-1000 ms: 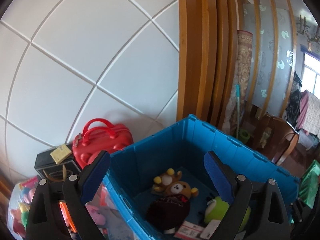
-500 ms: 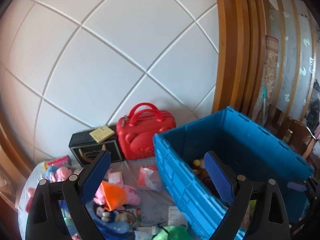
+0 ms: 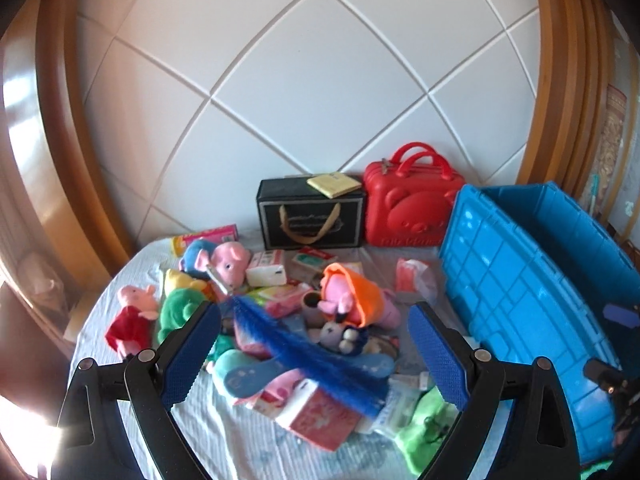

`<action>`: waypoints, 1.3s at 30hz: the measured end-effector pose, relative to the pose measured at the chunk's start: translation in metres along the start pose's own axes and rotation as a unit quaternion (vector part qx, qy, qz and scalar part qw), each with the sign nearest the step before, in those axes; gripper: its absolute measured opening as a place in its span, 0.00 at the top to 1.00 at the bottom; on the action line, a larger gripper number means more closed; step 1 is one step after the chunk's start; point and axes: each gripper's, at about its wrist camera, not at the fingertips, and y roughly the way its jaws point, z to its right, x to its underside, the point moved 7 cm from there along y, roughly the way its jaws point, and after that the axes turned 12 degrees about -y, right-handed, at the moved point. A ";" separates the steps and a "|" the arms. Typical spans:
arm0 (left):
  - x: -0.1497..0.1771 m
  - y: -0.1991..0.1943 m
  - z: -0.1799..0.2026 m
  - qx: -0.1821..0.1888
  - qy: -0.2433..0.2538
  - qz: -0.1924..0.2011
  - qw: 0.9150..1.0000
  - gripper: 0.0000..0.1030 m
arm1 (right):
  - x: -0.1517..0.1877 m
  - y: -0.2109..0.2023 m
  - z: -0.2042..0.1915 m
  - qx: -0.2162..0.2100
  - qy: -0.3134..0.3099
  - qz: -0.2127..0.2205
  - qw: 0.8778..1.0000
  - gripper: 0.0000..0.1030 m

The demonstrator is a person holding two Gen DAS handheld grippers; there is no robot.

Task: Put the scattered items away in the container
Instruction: 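Move both tools back to the table toward the medicine items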

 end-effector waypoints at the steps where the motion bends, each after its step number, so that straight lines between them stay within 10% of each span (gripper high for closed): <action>1: 0.008 0.000 -0.013 -0.003 0.001 -0.004 1.000 0.07 | 0.001 0.006 -0.008 -0.001 0.001 -0.005 1.000 0.04; 14: 0.108 0.051 -0.094 -0.009 0.025 -0.086 0.996 0.07 | 0.072 0.093 -0.061 0.005 0.039 -0.104 0.994 0.04; 23: 0.215 0.079 -0.128 -0.066 -0.074 -0.194 0.976 0.07 | 0.094 0.111 -0.074 -0.002 0.004 -0.129 0.992 0.04; 39: 0.301 0.002 -0.145 -0.178 -0.119 -0.174 0.961 0.07 | 0.116 0.080 -0.091 -0.105 -0.091 -0.092 0.986 0.04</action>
